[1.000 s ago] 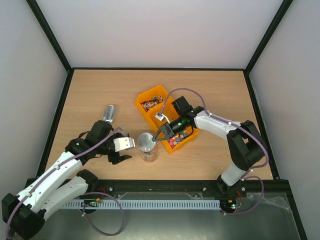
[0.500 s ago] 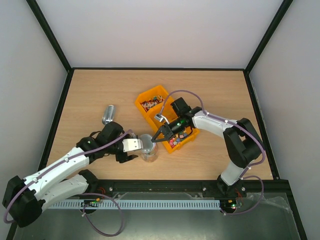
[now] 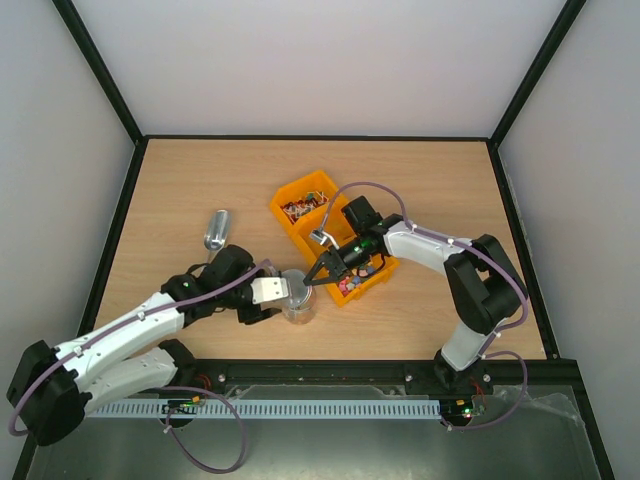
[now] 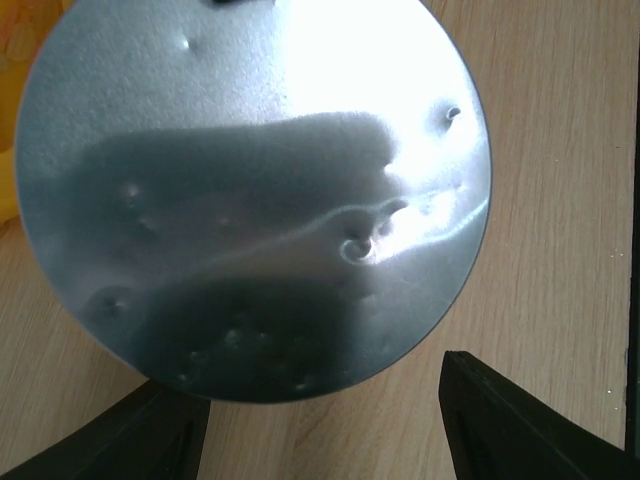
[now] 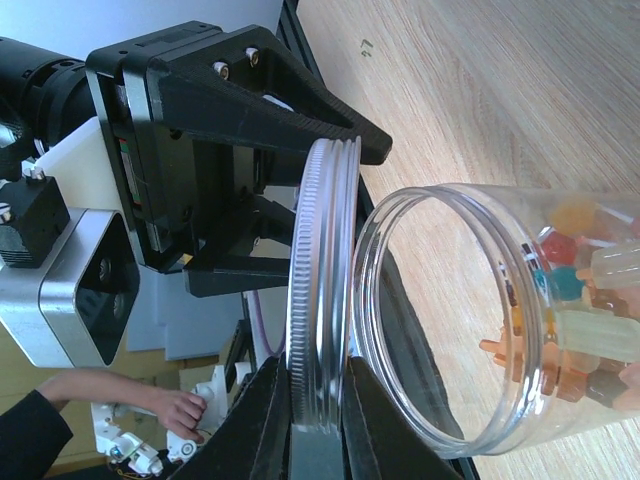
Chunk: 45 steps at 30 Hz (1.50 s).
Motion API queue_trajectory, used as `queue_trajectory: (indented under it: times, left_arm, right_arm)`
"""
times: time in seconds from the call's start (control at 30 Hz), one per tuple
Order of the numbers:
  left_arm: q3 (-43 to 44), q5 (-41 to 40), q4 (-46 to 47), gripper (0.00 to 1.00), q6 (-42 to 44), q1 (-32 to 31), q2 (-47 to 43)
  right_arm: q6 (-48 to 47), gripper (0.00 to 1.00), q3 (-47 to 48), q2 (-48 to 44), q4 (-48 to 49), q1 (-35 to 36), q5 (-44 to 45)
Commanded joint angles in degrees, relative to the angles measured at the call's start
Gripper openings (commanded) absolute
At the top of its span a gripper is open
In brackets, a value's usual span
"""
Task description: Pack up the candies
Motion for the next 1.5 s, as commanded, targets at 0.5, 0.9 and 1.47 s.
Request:
queue_trajectory:
  times: [0.5,0.9,1.47]
  left_arm:
    - [0.21,0.13,3.97,0.59,-1.59,-0.94,2.40]
    - [0.25,-1.59,2.02,0.62,-1.62,-0.94,1.02]
    - [-0.24,-0.87,0.62,0.66,-1.85,-0.74,-1.67]
  right_arm:
    - [-2.41,0.17,-1.71,-0.85,-4.98,-1.12,2.92]
    - [-1.67,0.08,0.12,0.58,-4.28,-1.12,-2.99]
    - [1.57,0.09,2.81,4.89,-2.57,1.16,-3.99]
